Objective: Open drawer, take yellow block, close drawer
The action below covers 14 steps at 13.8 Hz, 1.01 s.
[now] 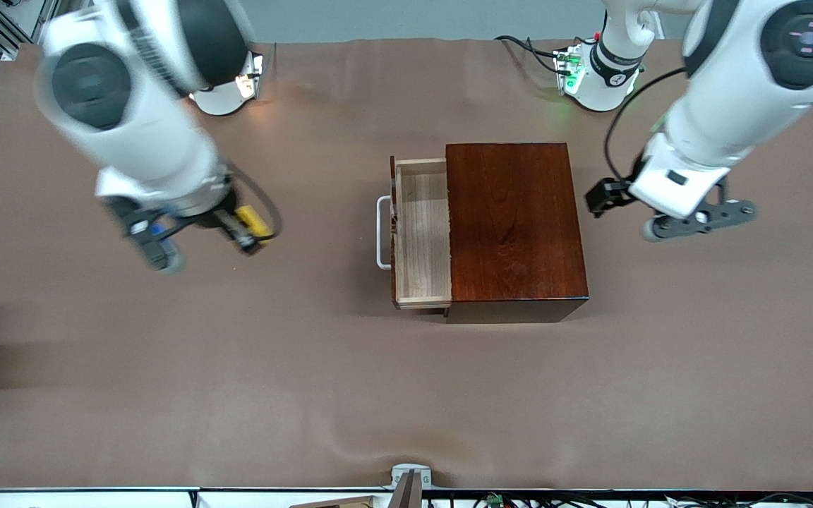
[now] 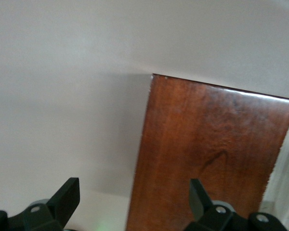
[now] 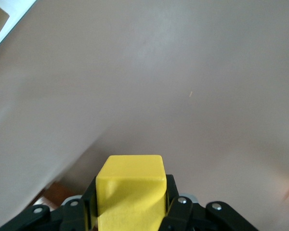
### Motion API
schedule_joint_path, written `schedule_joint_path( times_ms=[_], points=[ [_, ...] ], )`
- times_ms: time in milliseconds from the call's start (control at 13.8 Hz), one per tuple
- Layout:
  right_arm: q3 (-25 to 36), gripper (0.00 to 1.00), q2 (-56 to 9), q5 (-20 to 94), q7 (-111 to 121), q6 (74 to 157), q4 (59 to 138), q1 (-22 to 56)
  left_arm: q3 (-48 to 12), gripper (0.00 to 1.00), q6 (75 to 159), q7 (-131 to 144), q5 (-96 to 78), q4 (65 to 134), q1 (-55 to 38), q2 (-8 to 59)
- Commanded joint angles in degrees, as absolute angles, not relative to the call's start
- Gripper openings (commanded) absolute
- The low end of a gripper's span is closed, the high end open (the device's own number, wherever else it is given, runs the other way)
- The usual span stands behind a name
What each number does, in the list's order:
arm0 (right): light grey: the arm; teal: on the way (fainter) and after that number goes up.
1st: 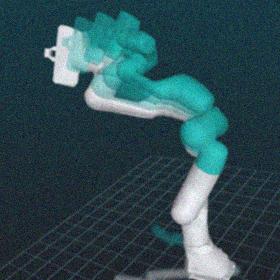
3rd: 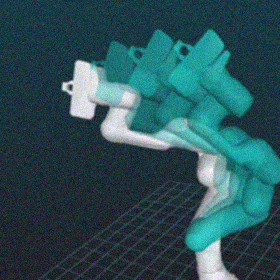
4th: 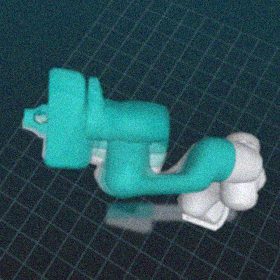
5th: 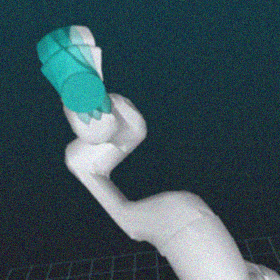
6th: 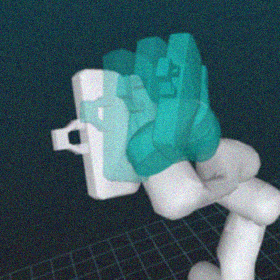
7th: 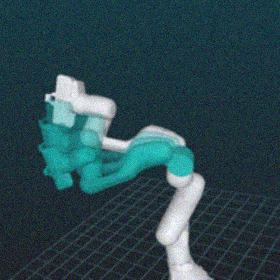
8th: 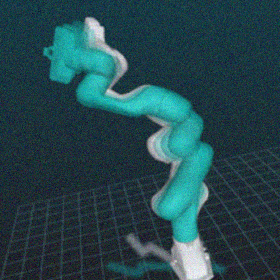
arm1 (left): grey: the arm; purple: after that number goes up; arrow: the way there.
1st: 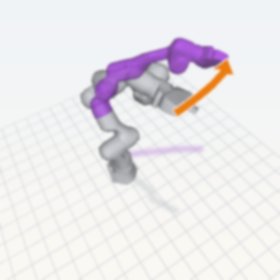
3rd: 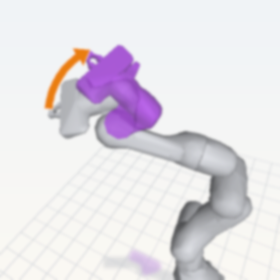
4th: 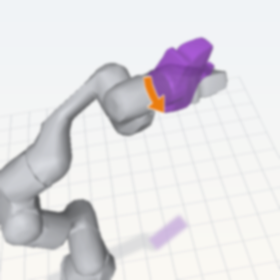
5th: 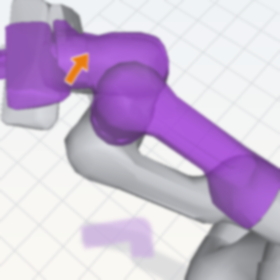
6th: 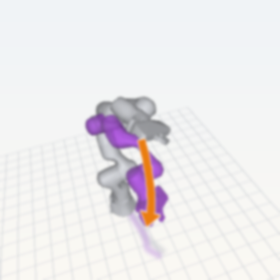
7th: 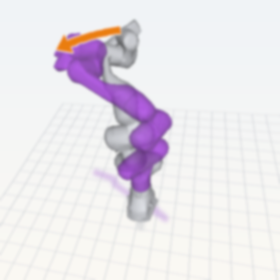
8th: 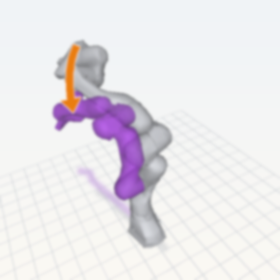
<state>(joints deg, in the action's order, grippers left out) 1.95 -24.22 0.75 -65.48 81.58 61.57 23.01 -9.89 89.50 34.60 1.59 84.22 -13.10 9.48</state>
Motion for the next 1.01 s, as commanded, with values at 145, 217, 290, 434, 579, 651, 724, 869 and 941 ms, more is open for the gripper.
schedule_joint_path(
  times_ms=[145, 217, 290, 434, 579, 651, 724, 869, 941],
  points=[
    [0.70, 0.00, -16.09, 0.18, -41.45, 82.79, 71.44, 11.54, -12.04, 1.00, 89.38, 47.26, 2.63, 82.80, -18.79, 13.17],
    [0.70, 0.00, -15.65, 0.26, -36.61, 82.88, 72.24, 9.34, -12.04, 1.00, 89.47, 50.24, 2.64, 81.57, -20.72, 14.66],
    [0.70, 0.00, -15.47, 0.35, -32.65, 82.97, 72.86, 7.40, -12.04, 1.00, 89.73, 53.84, 2.72, 80.00, -22.66, 16.33],
    [0.79, 0.00, -14.51, 0.44, -26.14, 84.19, 75.30, 4.93, -12.04, 1.00, 89.82, 61.49, 2.64, 76.48, -26.52, 20.11],
    [0.79, 0.00, -11.62, 0.61, -18.58, 90.67, 82.66, 2.04, -11.78, 1.00, 92.44, 68.08, 2.72, 75.68, -30.13, 22.40],
    [0.79, 0.00, -10.56, 0.79, -14.11, 94.71, 86.62, 0.37, -11.86, 1.00, 94.98, 71.94, 2.72, 75.67, -31.36, 23.02],
    [0.79, 0.00, -10.29, 0.88, -8.49, 97.97, 89.79, -0.95, -11.87, 1.00, 97.97, 75.81, 2.72, 75.67, -32.68, 23.72],
    [0.79, 0.00, -10.89, 1.14, -1.26, 104.38, 95.07, -3.94, -11.87, 1.00, 103.68, 83.02, 2.72, 75.50, -34.88, 25.48],
    [0.79, 0.00, -10.99, 1.23, 1.47, 109.11, 98.49, -4.91, -11.69, 1.00, 106.67, 86.36, 2.72, 75.41, -36.02, 26.36]
  ],
)
